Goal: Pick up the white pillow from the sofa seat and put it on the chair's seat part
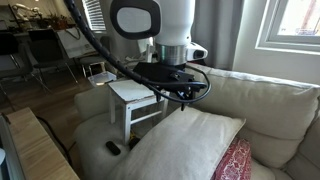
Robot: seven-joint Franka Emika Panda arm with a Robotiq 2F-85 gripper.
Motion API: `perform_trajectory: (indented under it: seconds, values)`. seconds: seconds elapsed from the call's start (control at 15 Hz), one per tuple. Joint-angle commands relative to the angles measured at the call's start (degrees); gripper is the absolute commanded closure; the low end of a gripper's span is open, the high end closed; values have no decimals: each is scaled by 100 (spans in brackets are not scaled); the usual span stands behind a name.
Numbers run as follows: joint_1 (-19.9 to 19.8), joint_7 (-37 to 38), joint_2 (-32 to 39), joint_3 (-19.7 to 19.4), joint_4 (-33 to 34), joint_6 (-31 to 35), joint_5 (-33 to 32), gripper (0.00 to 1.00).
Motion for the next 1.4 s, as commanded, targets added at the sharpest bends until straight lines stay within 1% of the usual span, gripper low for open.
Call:
perform_trajectory:
  seconds: [0.0,0.07,0.13,0.2,0.33,0.47,0.67,0.93,1.07,1.33]
  values:
    - [-3,0,0,1,9,-1,0,0]
    - [-5,0,0,1,14,-1,1,0]
    - [-485,529,193,358,183,-87,-522,0]
    - [-633,615,432,455,379,-24,-524,0]
    - [-1106,499,773,774,730,-399,-719,0]
    - [-1360,705,1216,926,1081,-197,-860,0]
    - [-1897,754,1739,1277,1660,-38,-900,0]
    - [-2253,937,2421,1485,2314,6,-1048,0]
    - [-2298,1118,2718,1509,2516,141,-1157,0]
    - [-2390,1667,3282,1574,2908,655,-1360,0]
